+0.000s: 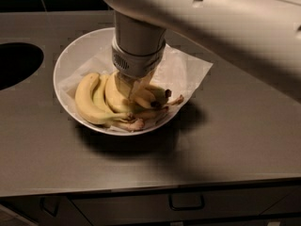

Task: Pick banana from white bowl

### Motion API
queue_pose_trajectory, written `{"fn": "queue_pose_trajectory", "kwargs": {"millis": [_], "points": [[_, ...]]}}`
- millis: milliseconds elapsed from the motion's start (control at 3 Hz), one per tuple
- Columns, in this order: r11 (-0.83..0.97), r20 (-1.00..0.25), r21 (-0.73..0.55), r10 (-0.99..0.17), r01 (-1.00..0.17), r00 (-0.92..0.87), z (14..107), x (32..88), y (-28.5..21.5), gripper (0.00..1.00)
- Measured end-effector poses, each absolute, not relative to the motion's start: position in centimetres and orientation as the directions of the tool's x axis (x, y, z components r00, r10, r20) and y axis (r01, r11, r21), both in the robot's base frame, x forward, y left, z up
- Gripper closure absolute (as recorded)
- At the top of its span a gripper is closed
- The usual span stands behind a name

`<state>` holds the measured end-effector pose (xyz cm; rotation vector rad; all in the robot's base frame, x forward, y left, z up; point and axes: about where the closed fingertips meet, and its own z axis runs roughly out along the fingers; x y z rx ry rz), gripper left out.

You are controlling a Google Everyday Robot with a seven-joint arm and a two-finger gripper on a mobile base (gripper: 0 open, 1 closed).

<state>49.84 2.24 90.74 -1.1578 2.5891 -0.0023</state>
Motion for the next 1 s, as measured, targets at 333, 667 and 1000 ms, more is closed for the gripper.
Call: {"fn": "queue_pose_trajectory", "kwargs": {"millis": [333,667,1000], "points": [[0.676,-0.27,-0.117,-0.727,-0.728,-0.632,90.73,49.9,2.11,0.6],[0.677,-0.266,-0.109,-0.725,-0.728,-0.635,90.73,49.96,2.03,0.59],[0.679,-0.261,-0.103,-0.724,-0.727,-0.639,90.71,50.04,1.97,0.59]]}}
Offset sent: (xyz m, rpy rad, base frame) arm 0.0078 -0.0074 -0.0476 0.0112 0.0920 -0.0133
